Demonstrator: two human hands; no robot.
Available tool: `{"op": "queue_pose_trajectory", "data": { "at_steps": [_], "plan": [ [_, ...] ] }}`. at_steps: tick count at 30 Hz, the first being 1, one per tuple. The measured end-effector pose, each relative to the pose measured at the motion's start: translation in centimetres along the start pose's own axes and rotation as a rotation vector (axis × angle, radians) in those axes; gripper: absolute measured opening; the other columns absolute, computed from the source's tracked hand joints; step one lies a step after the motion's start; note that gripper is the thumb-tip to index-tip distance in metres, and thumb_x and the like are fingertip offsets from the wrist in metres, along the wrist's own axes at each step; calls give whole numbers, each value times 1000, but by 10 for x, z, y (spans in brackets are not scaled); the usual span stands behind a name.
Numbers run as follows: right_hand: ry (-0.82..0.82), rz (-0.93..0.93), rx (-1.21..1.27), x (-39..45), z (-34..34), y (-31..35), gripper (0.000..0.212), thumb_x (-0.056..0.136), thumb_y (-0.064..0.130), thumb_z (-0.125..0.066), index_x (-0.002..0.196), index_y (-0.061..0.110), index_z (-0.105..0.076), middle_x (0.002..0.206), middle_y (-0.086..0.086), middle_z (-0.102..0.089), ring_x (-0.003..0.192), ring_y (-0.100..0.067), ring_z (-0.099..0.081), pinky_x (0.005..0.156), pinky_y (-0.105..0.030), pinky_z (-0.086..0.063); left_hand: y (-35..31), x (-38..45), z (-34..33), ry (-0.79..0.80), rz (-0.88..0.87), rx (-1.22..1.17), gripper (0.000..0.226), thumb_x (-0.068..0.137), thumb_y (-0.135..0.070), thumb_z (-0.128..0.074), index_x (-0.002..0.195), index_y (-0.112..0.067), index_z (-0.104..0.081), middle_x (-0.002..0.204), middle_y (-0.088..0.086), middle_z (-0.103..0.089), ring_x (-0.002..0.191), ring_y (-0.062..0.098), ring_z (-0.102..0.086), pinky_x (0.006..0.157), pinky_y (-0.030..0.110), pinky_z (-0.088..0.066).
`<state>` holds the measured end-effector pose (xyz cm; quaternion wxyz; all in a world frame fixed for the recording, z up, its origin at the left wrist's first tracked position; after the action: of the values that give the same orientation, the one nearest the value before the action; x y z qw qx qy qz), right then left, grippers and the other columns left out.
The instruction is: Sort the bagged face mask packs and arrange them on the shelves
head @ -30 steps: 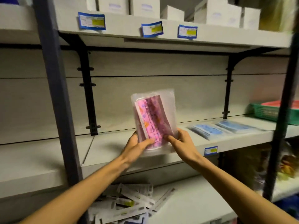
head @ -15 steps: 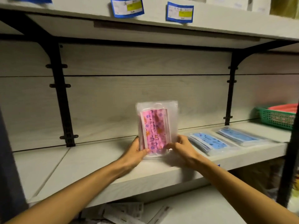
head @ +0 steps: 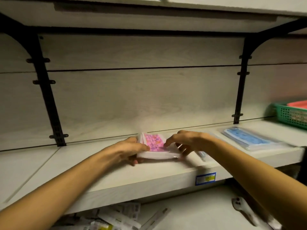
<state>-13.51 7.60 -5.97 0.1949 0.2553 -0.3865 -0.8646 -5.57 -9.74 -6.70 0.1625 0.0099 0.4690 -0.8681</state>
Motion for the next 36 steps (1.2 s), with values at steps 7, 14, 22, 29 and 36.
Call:
{"op": "queue_pose_trajectory", "data": {
  "at_steps": [7,14,22,29,36],
  "plan": [
    [167,56,-140,-24,-5,4,43,72,29,-90,96,13,-59,108,-8,-64,97,-24,-66,70,-33,-63,-4,-14,0,5,3,252,36,84,-45,-77,93,-13,-65,74,5,-64,51,13,-57,46,22,-48],
    [90,93,-396,-18,-19,5,46,67,26,-93,91,15,-56,101,-3,-62,86,-17,-66,64,-27,-62,-10,-31,-8,95,-6,473,42,71,-39,-90,98,-20,-64,89,-1,-68,75,12,-63,52,18,-50],
    [114,85,-452,-18,-16,6,45,69,18,-92,90,16,-53,101,-8,-60,88,-24,-64,53,-28,-59,-10,-34,-7,32,48,482,45,70,-35,-92,104,-20,-67,94,4,-65,78,16,-60,61,25,-49],
    [200,94,-512,-29,-15,4,52,68,22,-93,95,15,-49,98,-11,-65,85,-26,-72,55,-33,-61,-8,-46,-9,5,30,536,67,73,-36,-89,128,-14,-58,106,1,-69,75,11,-64,53,21,-50],
    [199,171,-449,-31,-3,-2,101,68,34,-92,146,7,-34,137,-11,-56,91,-14,-66,74,-26,-61,-13,-55,1,17,90,505,109,66,-65,-82,152,-14,-38,121,-1,-66,94,12,-71,70,28,-59]
  ]
}}
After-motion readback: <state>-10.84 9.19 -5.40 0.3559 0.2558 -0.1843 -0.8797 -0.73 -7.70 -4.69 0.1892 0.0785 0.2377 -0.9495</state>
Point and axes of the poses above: each hand's wrist, its own x-axis towards the middle knuckle, its own z-axis out of the back of the hand, y = z × x, the point moved 10 cm from there along x, towards the middle knuckle
